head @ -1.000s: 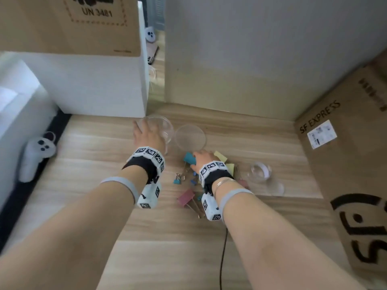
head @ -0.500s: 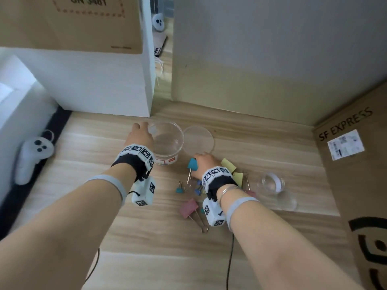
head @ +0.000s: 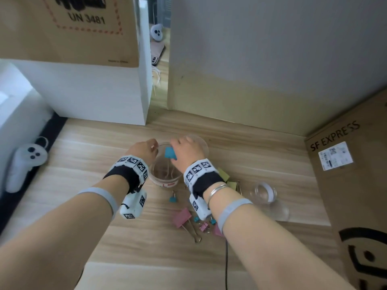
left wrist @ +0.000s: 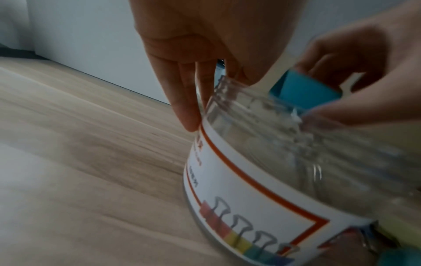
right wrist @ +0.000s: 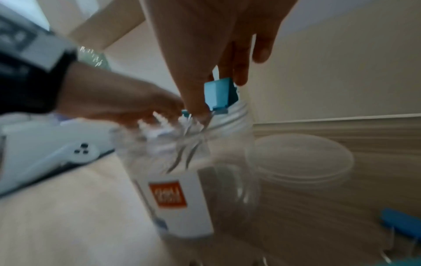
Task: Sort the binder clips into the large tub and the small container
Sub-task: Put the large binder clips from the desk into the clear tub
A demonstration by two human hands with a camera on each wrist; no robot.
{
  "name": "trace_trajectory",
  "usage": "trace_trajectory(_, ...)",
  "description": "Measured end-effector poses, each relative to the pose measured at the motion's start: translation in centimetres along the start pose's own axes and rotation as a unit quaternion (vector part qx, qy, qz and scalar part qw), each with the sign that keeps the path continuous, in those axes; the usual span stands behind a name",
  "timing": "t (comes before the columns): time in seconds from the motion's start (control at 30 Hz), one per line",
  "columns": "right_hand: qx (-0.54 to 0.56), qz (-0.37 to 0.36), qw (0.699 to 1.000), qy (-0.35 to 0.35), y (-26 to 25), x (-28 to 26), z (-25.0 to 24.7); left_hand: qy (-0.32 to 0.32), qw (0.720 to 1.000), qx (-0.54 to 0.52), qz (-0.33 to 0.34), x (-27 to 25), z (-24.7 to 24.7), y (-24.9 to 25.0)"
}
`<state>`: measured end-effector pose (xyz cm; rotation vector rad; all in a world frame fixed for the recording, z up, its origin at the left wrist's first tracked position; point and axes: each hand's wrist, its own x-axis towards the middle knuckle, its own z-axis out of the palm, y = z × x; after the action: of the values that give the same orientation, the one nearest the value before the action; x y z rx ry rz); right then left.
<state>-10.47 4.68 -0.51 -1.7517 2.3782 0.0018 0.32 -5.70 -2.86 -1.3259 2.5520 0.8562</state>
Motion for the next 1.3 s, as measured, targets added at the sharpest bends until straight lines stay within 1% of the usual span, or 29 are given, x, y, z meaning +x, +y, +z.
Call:
trace_trajectory(0.1, -0.074, -0.038, 0.996, -0.018, -0.9, 0.1, 1.7, 0.003, 0.999, 0.015, 0.030, -0.2, 0.6, -0.3)
trace_trajectory(0.17, -0.088, -0.053, 0.994, -0.035, -1.1, -0.1, 2.0, 0.004, 0.999, 0.010, 0.042, -0.3, 0.9, -0.2)
trace_trajectory(0.23, -0.049, -0.066, 0.996, -0.030, -0.8, -0.4, 1.7, 0.006, 0.999, 0.005, 0.048, -0.5, 1.0, -0.2)
trace_trajectory(0.27, -0.007, -0.061, 0.998, -0.009, -0.3, -0.7, 1.3, 0.006, 0.999, 0.004, 0.047, -0.5, 1.1, -0.2)
trace_trajectory(0.3, 0.042, -0.036, 0.998, 0.021, 0.4, -1.2, 1.1, 0.006, 0.999, 0.003, 0.045, -0.6, 1.1, -0.1)
trace_trajectory(0.33, 0.084, 0.012, 0.995, 0.050, 1.6, -1.6, 1.0, 0.008, 0.999, -0.001, 0.042, -0.6, 1.1, -0.1)
trace_trajectory(0.37, 0.107, 0.069, 0.990, 0.064, 3.0, -2.1, 1.2, 0.009, 0.999, -0.004, 0.040, -0.7, 1.1, 0.0)
trace_trajectory(0.4, 0.108, 0.126, 0.985, 0.051, 4.5, -2.7, 1.6, 0.009, 0.999, -0.005, 0.038, -0.7, 1.2, 0.0)
trace_trajectory(0.43, 0.091, 0.177, 0.980, 0.004, 6.1, -3.4, 2.2, 0.010, 0.999, -0.005, 0.036, -0.8, 1.2, 0.1)
trace_trajectory(0.47, 0.072, 0.217, 0.971, -0.065, 7.5, -4.1, 3.0, 0.011, 0.999, -0.005, 0.034, -0.9, 1.2, 0.1)
trace_trajectory(0.5, 0.061, 0.245, 0.958, -0.133, 8.6, -4.8, 3.8, 0.012, 0.999, -0.005, 0.033, -0.9, 1.3, 0.2)
trace_trajectory(0.53, 0.065, 0.262, 0.946, -0.179, 9.5, -5.3, 4.6, 0.014, 0.999, -0.006, 0.031, -1.0, 1.3, 0.2)
trace_trajectory(0.57, 0.078, 0.271, 0.939, -0.199, 10.0, -5.7, 5.4, 0.016, 0.999, -0.009, 0.028, -1.0, 1.4, 0.2)
trace_trajectory(0.6, 0.094, 0.273, 0.937, -0.199, 10.2, -6.0, 5.7, 0.018, 0.999, -0.013, 0.027, -1.0, 1.4, 0.2)
trace_trajectory(0.67, 0.101, 0.262, 0.942, -0.184, 10.4, -6.1, 6.0, 0.020, 0.999, -0.017, 0.027, -1.0, 1.5, 0.3)
trace_trajectory(0.73, 0.109, 0.249, 0.945, -0.183, 10.7, -6.0, 5.4, 0.021, 0.999, -0.018, 0.026, -1.1, 1.5, 0.4)
trace_trajectory(0.77, 0.120, 0.248, 0.946, -0.171, 10.9, -5.9, 4.7, 0.020, 0.999, -0.019, 0.026, -1.2, 1.5, 0.5)
trace_trajectory(0.87, 0.125, 0.242, 0.957, -0.100, 11.3, -5.4, 1.8, 0.019, 0.999, -0.016, 0.025, -1.2, 1.4, 0.6)
trace_trajectory(0.93, 0.112, 0.218, 0.967, -0.062, 11.2, -4.9, -0.5, 0.017, 0.999, -0.014, 0.025, -1.2, 1.4, 0.6)
trace_trajectory(1.0, 0.152, 0.200, 0.968, -0.020, 10.6, -4.3, -2.5, 0.016, 0.999, -0.013, 0.025, -1.2, 1.3, 0.6)
trace_trajectory(1.07, 0.226, 0.190, 0.955, 0.012, 9.1, -3.3, -3.9, 0.015, 0.999, -0.014, 0.025, -1.2, 1.3, 0.6)
trace_trajectory(1.13, 0.252, 0.161, 0.954, 0.005, 6.8, -2.2, -4.4, 0.013, 0.999, -0.014, 0.027, -1.1, 1.3, 0.6)
trace_trajectory(1.2, 0.205, 0.114, 0.972, -0.017, 4.1, -1.3, -3.6, 0.010, 0.999, -0.009, 0.029, -1.0, 1.3, 0.5)
trace_trajectory(1.3, 0.093, 0.057, 0.994, -0.020, 0.8, -0.8, -1.5, 0.005, 1.000, -0.008, 0.029, -0.9, 1.3, 0.3)
